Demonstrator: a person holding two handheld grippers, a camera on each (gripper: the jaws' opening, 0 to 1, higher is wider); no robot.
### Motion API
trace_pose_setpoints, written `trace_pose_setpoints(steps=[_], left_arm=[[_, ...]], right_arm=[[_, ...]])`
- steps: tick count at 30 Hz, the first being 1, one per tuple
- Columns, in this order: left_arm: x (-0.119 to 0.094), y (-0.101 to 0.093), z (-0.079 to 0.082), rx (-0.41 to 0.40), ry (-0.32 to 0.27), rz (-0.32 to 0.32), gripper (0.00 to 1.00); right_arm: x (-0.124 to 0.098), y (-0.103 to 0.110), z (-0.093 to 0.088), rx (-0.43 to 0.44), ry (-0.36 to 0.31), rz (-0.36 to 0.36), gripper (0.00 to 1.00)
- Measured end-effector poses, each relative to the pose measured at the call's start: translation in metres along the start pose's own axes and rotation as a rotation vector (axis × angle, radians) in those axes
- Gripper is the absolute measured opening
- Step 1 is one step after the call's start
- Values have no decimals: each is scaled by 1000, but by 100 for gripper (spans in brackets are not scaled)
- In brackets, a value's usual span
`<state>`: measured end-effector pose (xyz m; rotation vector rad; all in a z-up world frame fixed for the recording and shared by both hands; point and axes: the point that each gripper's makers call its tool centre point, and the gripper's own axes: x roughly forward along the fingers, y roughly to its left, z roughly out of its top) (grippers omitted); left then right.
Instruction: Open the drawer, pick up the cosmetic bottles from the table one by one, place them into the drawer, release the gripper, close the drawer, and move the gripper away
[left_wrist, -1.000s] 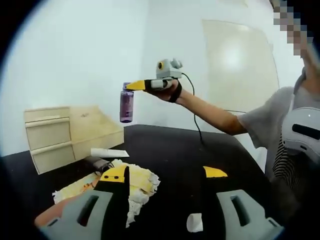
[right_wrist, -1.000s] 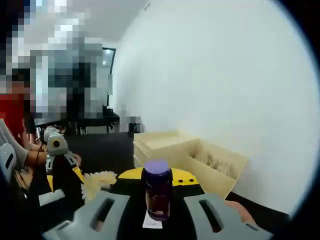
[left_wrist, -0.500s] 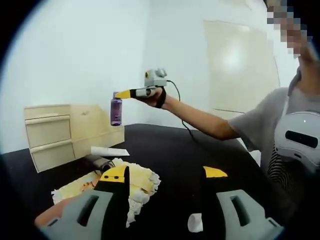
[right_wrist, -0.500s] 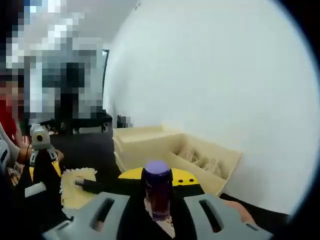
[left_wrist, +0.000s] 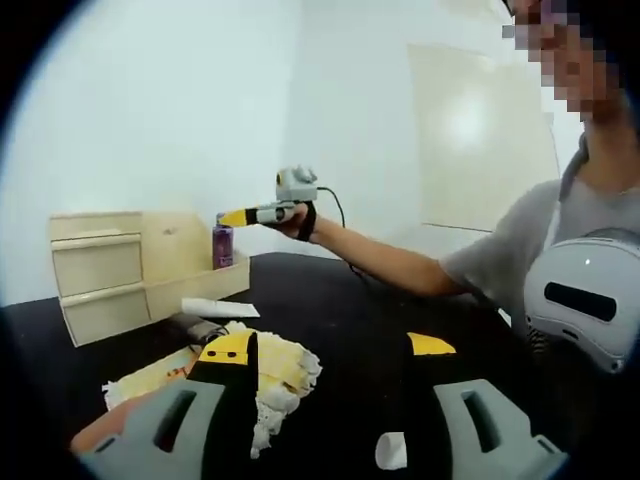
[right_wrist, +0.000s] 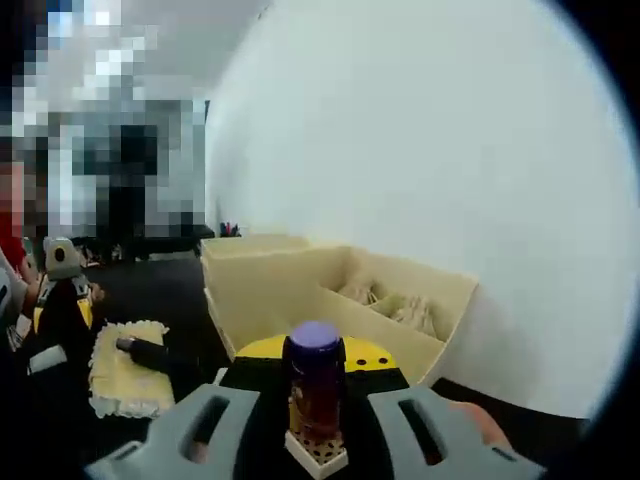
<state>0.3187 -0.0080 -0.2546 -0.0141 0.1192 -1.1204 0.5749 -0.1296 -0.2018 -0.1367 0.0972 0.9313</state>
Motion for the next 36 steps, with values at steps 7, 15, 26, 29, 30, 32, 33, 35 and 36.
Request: trace_pose_setpoints(steps=[7,15,26,29,30,32,33,35,36], left_arm=[[7,-6,-3,2,4,-9,52],[13,-12,-8,2,16,-15,52],[11,-11,-7,2,13,-14,52],[11,-11,-7,2,12,-13,52],[11,-11,-7,2,12,-13,52],[10,-11,-7,2,13,-14,52],[11,-11,-7,3,13,-14,52],[12,-12,-8,3,15,-16,52],[12,-13,-9,4,17,-15,52]], right_arm=[[4,3,-10,-10,19,8,15],[9,2,-24,-47,58,3,15],[9,-6,-32,10,51,0,15],[9,-9,-31,11,53,-19,16],[8,-12,-31,4,55,-32,16],[8,-14,-31,-3,57,-42,16],[8,-14,-31,-6,58,-44,16],[7,-15,-31,-12,58,-48,17],[7,-14,-30,-7,55,-47,18]])
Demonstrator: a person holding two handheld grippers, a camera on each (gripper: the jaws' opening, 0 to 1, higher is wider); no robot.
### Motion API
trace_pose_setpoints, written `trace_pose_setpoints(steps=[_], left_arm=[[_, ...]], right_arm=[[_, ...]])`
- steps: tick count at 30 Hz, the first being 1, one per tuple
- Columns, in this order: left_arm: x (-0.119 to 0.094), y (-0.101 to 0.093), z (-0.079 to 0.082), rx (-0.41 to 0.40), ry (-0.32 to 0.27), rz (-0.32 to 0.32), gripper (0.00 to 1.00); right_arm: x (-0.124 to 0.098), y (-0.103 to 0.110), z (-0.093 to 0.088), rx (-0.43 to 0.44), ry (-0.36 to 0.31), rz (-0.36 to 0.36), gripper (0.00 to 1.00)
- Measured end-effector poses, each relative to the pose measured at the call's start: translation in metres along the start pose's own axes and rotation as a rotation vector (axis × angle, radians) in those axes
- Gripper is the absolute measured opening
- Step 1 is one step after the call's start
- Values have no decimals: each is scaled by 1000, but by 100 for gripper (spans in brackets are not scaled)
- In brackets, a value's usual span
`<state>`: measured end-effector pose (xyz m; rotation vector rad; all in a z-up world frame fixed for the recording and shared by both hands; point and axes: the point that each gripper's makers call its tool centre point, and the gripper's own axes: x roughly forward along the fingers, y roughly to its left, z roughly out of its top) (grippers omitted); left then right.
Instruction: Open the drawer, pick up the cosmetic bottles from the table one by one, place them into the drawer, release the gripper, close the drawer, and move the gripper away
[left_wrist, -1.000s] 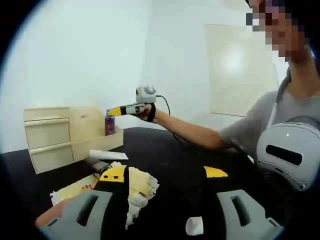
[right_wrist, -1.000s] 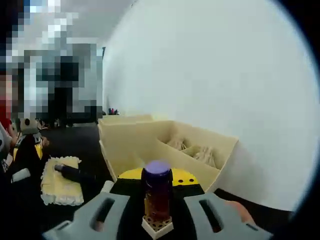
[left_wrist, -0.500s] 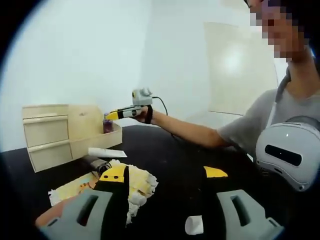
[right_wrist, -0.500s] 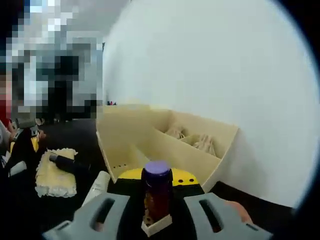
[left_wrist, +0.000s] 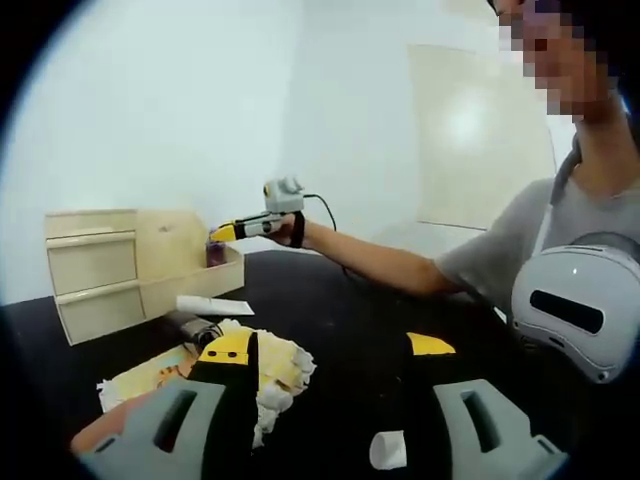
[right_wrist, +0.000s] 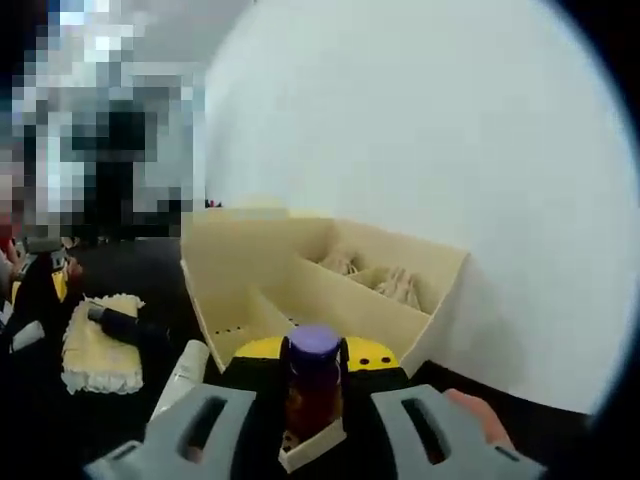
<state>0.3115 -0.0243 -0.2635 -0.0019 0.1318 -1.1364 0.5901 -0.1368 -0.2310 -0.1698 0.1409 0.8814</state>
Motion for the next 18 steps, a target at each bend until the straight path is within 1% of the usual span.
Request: trace_pose_setpoints(steps=[4,8,11,13,15,16,18], left_arm=[[-2,2,1,1,-2,2,52],[-5,3,3,3,-7,5,52],[-4,2,3,5,-9,7,52],[-3,2,4,7,-12,8,52],[-3,2,5,10,-16,11,52],[-4,2,5,11,-17,13,52],[-7,6,8,10,-23,18,52]], right_arm=[[0,-1,2,-2,1,-2,23],[-3,-6,7,-4,-11,-23,24],[-9,-12,19,11,-52,-46,24],[-15,-15,31,35,-99,-56,24],[-20,-11,45,63,-151,-38,24],[-23,-10,50,69,-167,-30,24],[-27,-12,58,65,-176,-26,24]])
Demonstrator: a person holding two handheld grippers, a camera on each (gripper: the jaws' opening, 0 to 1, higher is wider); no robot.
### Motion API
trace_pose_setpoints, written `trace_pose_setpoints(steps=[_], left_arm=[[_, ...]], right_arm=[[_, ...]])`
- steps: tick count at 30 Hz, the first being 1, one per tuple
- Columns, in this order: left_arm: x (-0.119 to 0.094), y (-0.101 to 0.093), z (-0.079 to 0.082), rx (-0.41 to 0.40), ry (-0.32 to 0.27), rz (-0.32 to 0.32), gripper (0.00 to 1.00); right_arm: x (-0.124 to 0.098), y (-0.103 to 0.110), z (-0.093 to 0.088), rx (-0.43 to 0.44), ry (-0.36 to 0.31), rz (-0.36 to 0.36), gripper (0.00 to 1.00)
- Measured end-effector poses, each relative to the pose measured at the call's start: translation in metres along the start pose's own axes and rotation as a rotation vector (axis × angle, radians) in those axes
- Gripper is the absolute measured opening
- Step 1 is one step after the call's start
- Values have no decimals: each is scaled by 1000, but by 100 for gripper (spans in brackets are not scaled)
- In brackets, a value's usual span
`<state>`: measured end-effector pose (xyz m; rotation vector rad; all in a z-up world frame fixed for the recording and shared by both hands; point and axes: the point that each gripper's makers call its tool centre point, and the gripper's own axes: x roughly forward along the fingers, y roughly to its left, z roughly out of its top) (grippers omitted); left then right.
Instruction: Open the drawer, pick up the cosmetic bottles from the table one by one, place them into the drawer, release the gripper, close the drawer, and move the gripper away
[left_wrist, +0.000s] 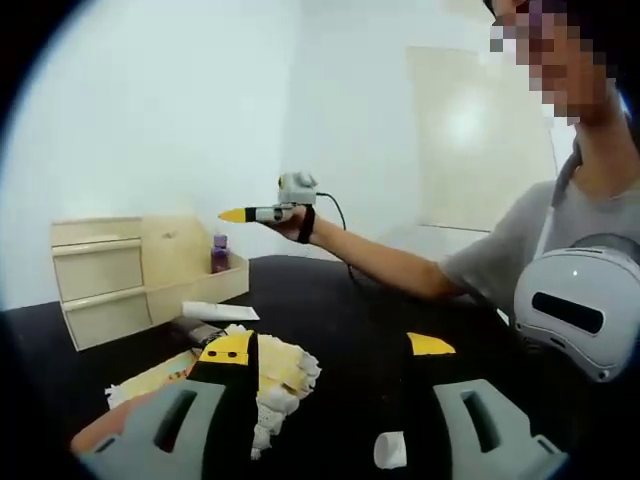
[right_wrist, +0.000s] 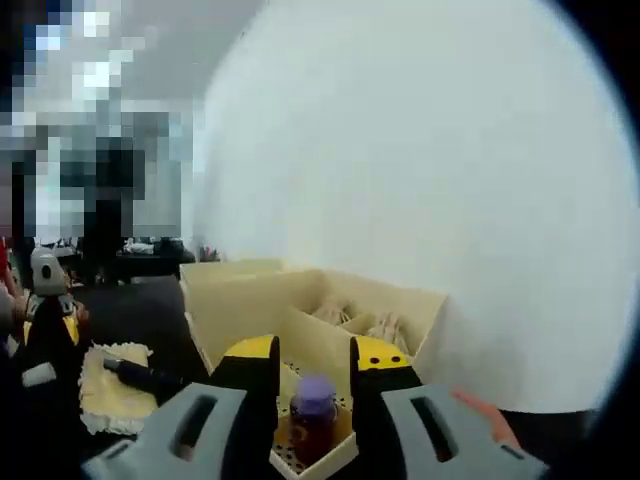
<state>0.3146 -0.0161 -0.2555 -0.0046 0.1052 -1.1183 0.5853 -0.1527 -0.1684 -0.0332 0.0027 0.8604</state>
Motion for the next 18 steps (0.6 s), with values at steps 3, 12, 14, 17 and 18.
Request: trace_pose_setpoints(steps=[3,12,14,17,18], left_arm=[[-1,2,1,1,-4,7,52],[-10,14,6,-11,-21,33,51],[-12,17,9,-13,-27,41,51],[-16,20,14,-9,-39,50,52],[-17,23,17,-23,-53,58,53]], right_arm=[[-1,9,11,-24,-14,21,24],[-1,18,30,-135,-5,75,24],[-5,16,36,-149,-4,88,24],[-9,13,47,-146,-17,110,24],[-12,20,48,-146,-23,114,24]])
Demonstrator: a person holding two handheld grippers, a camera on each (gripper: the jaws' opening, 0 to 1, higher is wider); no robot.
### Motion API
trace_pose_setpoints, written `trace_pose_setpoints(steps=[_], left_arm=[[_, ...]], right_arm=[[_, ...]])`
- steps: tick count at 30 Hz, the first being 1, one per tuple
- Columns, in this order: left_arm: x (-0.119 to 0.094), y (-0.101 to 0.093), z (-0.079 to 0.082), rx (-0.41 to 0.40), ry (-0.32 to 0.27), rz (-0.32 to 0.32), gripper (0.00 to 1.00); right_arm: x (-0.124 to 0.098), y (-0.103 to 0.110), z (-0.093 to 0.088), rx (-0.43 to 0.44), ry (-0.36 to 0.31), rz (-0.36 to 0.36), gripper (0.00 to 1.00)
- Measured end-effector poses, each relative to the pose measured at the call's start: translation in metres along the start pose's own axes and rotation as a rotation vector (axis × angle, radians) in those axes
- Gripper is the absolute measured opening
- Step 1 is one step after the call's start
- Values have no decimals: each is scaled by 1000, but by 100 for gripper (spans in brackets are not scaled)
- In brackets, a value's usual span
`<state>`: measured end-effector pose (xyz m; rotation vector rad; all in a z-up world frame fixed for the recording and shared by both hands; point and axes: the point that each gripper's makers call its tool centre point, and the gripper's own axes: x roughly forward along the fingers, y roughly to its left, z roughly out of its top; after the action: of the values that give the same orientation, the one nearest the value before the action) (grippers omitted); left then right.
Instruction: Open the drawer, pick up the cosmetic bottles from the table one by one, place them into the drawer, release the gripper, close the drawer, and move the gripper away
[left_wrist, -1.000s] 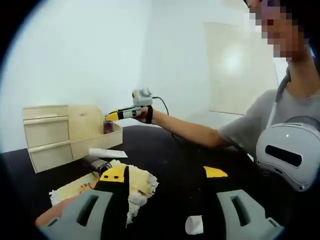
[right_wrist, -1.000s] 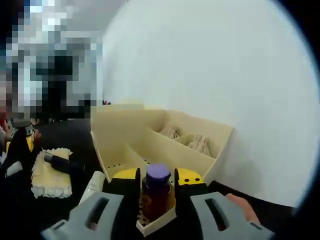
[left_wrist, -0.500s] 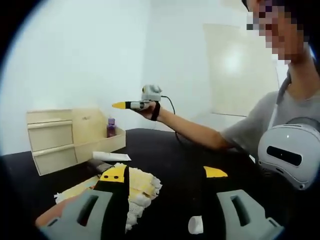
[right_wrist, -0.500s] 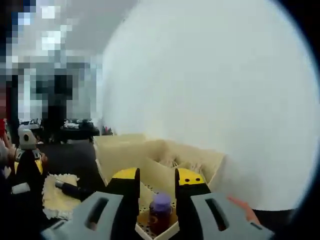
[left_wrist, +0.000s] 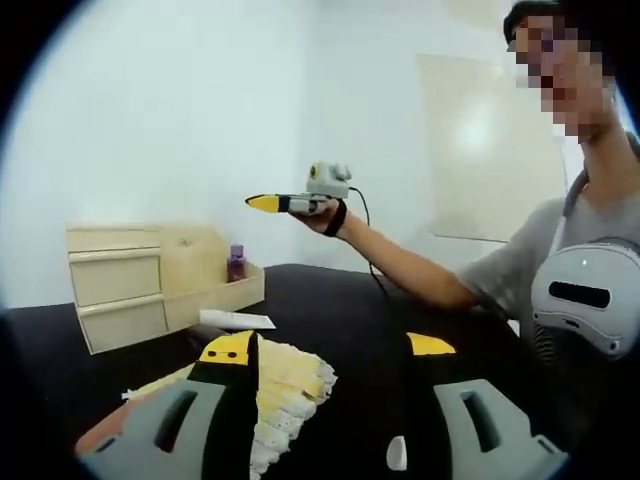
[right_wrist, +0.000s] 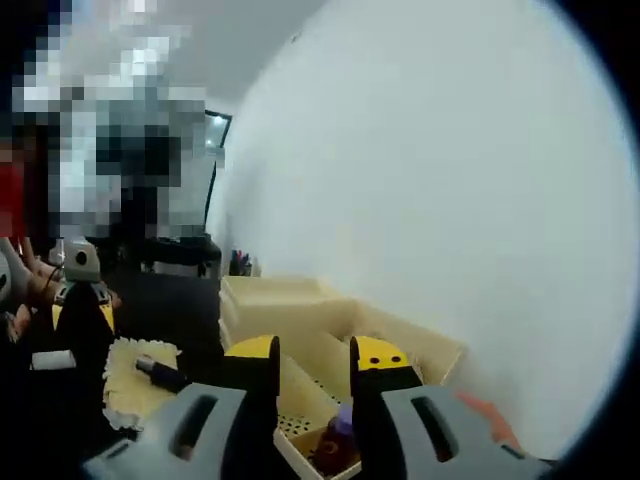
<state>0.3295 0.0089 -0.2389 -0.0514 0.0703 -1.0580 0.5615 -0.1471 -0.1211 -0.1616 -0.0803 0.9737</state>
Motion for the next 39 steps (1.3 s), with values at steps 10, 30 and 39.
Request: trace_pose_setpoints(steps=[10,30,39], left_arm=[[-15,22,30,-69,-47,137,53],[-43,30,39,-42,-31,299,52],[-68,52,29,-39,34,383,53]], right_arm=[[-7,34,2,-86,41,66,27],[-6,142,-51,318,141,128,25],[-27,173,-110,612,285,118,25]])
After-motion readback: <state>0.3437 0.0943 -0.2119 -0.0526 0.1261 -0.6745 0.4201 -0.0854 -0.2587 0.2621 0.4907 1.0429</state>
